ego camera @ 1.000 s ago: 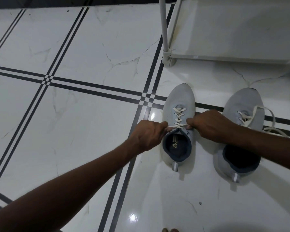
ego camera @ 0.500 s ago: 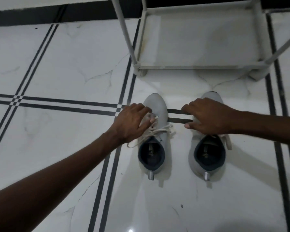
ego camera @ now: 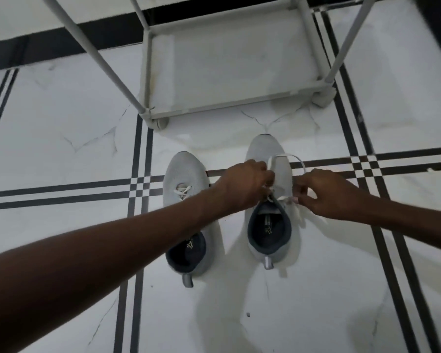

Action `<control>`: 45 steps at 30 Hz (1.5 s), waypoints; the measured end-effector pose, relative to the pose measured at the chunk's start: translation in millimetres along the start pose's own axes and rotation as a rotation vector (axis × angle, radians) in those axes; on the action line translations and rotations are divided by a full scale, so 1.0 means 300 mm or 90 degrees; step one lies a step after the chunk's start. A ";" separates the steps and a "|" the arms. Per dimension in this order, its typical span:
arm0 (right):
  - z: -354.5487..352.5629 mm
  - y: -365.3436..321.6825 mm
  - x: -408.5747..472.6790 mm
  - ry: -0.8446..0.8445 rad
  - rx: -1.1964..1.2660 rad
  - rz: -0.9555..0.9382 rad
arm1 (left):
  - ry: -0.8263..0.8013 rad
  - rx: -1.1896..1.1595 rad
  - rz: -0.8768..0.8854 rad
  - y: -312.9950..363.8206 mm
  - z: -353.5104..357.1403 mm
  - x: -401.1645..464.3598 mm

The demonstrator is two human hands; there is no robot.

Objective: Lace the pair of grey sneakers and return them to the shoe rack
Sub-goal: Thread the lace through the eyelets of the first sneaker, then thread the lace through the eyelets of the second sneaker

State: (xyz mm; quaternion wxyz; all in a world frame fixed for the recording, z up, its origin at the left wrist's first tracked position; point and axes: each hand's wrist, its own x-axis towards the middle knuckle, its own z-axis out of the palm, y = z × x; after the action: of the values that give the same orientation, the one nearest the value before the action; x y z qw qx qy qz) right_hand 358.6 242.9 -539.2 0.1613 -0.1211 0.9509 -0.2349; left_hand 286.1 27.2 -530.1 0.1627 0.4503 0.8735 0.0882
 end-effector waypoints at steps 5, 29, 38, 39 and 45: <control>0.051 0.009 -0.004 0.067 -0.024 -0.090 | 0.034 0.037 -0.046 -0.050 -0.020 -0.031; -0.003 -0.058 0.067 0.052 0.007 -0.099 | -0.002 -0.402 -0.103 -0.044 -0.257 -0.093; 0.050 -0.103 0.083 0.045 0.132 0.009 | 0.151 -0.156 -0.018 0.053 -0.301 0.004; 0.047 -0.103 0.083 0.027 0.160 0.029 | 0.117 -0.125 -0.050 0.044 -0.318 0.006; 0.056 -0.109 0.079 -0.010 0.118 0.021 | -0.337 0.160 -0.241 -0.098 -0.325 -0.034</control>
State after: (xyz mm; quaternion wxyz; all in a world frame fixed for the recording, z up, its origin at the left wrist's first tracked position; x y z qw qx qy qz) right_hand 348.0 200.6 -543.0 0.1827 -0.0921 0.9256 -0.3185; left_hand 233.7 1.1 -446.1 0.3402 0.3043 0.8731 -0.1714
